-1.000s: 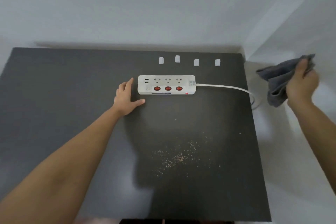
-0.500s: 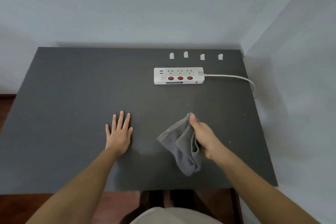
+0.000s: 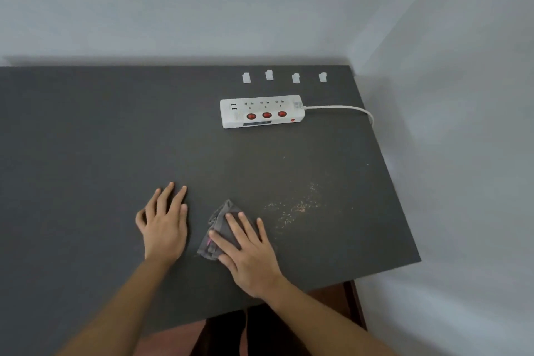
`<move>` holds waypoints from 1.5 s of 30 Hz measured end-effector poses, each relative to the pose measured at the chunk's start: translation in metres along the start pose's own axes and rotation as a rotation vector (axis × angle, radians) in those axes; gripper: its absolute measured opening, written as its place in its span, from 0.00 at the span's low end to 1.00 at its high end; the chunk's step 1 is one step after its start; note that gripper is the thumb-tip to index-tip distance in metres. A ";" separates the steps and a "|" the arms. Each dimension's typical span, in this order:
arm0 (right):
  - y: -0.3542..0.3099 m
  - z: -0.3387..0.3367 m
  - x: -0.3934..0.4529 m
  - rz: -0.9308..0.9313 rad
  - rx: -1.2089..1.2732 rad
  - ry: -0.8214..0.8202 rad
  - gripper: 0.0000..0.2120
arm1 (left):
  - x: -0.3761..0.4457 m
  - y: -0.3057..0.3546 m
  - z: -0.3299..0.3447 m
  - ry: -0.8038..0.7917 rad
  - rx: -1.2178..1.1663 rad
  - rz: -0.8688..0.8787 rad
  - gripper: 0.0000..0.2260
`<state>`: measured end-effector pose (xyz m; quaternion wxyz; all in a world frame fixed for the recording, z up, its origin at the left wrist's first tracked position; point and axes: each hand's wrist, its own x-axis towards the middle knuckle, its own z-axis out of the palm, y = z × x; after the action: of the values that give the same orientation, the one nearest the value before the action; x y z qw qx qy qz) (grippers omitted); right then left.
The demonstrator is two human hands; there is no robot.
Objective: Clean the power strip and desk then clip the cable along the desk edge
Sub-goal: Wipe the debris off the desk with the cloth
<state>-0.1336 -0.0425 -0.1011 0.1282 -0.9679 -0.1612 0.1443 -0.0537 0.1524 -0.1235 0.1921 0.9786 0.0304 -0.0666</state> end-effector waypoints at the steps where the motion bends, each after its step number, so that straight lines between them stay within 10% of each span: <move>1: 0.007 -0.003 0.010 0.019 -0.005 0.008 0.22 | 0.002 0.007 0.002 0.028 -0.031 -0.050 0.21; 13: 0.201 -0.078 0.111 0.520 -0.036 0.172 0.22 | 0.008 0.050 0.027 0.043 0.058 -0.281 0.23; 25: 0.397 -0.120 -0.042 1.257 0.233 0.524 0.19 | 0.009 0.053 0.026 0.075 0.085 -0.288 0.24; 29: 0.278 -0.136 -0.049 0.703 0.077 0.907 0.18 | 0.009 0.056 0.024 0.048 0.071 -0.300 0.22; 35: 0.064 -0.045 -0.058 0.049 0.006 0.454 0.26 | 0.007 0.055 0.024 0.044 0.039 -0.277 0.22; 39: 0.015 0.008 -0.063 -0.038 -0.002 0.127 0.25 | 0.007 0.053 0.024 0.049 0.013 -0.265 0.22; 45: 0.060 -0.007 -0.021 0.043 -0.033 0.142 0.23 | 0.007 0.052 0.026 0.067 0.020 -0.262 0.22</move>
<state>-0.1335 -0.1062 -0.1074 0.1201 -0.9809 -0.1335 0.0752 -0.0456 0.0943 -0.1291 0.1708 0.9699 0.1636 -0.0585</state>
